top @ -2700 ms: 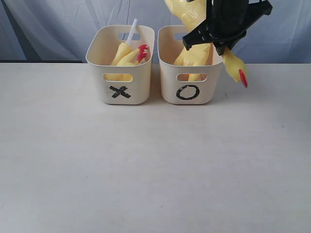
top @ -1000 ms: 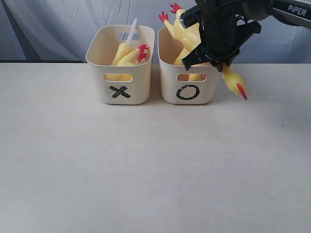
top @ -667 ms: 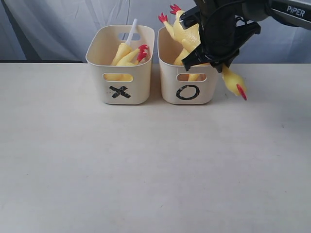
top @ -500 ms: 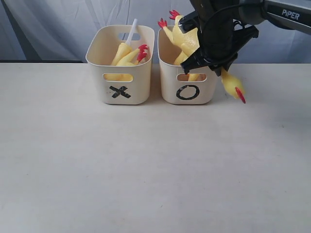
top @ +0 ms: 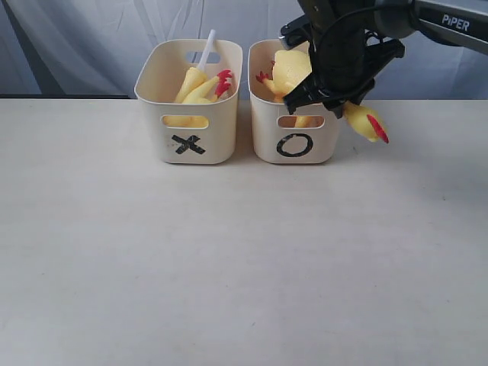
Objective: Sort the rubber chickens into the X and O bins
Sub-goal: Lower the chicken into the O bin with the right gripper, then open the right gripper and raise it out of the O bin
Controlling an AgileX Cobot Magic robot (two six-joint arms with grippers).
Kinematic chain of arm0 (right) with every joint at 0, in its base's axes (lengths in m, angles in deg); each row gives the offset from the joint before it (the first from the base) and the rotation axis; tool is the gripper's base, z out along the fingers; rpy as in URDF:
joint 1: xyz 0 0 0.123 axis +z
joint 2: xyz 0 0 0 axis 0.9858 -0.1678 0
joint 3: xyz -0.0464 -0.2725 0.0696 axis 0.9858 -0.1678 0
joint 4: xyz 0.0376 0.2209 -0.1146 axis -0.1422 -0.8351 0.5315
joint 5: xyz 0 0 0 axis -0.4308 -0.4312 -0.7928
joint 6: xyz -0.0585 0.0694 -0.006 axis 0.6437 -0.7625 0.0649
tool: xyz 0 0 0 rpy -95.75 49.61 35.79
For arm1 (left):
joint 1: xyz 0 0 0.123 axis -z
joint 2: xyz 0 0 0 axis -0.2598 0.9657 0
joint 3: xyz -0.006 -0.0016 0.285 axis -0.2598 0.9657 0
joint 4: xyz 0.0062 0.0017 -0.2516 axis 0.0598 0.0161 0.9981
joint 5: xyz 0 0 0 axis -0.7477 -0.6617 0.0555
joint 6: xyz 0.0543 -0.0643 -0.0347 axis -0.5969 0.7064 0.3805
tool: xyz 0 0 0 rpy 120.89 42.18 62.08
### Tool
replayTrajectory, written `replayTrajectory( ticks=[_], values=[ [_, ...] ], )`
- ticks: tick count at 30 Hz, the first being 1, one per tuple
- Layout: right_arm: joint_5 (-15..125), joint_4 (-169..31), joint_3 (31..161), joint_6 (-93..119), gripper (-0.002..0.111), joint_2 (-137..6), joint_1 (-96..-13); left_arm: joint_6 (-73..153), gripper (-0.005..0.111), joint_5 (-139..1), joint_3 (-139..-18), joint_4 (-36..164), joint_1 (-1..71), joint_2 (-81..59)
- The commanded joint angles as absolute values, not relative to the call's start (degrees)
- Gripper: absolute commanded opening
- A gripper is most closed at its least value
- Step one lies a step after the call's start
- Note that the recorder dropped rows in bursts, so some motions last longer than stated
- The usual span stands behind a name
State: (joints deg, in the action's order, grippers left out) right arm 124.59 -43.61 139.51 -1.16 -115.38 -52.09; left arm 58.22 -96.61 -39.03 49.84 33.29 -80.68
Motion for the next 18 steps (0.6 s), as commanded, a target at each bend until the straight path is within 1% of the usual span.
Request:
replayTrajectory(
  ticks=[1, 9, 18],
  values=[
    [124.53, -42.89, 139.89, -1.38, 0.026, -115.01, -52.39, 58.35, 0.0, -96.27, -38.77, 50.22, 33.53, -80.97],
    [124.53, -43.04, 140.03, -1.38, 0.026, -115.01, -52.28, 58.35, 0.0, -96.27, -38.77, 50.22, 33.53, -80.97],
    [124.53, -46.03, 143.63, -1.38, 0.026, -115.01, -52.28, 58.35, 0.0, -96.27, -38.77, 50.22, 33.53, -80.97]
  ],
)
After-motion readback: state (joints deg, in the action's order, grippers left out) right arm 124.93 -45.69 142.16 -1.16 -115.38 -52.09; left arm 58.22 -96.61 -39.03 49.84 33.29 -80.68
